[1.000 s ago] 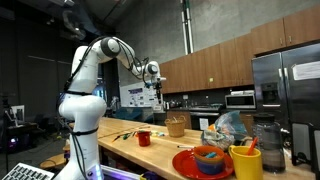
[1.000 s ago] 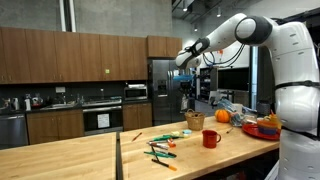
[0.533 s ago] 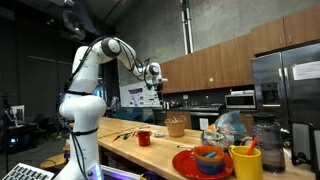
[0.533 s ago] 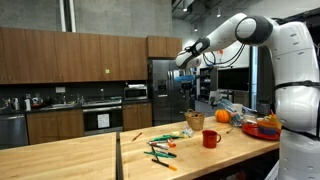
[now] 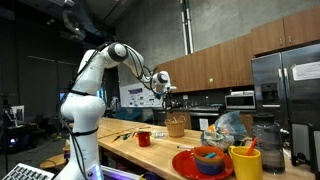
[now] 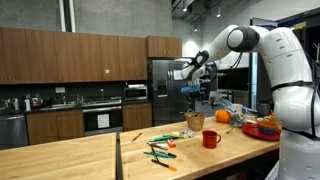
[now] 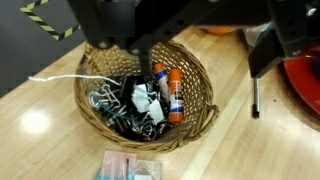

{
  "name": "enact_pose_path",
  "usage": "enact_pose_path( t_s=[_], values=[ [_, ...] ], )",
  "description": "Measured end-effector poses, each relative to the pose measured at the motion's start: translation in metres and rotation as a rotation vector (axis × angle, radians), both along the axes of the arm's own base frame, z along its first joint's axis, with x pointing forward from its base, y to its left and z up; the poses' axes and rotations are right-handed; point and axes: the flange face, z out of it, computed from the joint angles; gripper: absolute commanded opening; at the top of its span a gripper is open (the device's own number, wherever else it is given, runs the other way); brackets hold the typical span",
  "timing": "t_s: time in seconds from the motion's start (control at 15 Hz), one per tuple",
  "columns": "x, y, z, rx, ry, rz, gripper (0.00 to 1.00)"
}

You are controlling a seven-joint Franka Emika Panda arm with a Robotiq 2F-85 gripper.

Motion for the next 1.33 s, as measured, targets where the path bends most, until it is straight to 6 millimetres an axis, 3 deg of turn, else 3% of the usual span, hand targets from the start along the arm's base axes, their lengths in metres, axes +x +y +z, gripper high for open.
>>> enact_pose_path(
  t_s=[0.33, 0.67, 0.93, 1.33],
  values=[
    [-0.001, -0.023, -0.057, 0.006, 0.055, -0.105, 1.00],
    [-0.001, -0.039, -0.085, 0.033, 0.040, -0.170, 1.00],
    [0.001, -0.046, -0.086, 0.051, 0.009, -0.197, 1.00],
    [0.014, -0.045, -0.064, 0.038, -0.070, -0.182, 1.00]
  ],
)
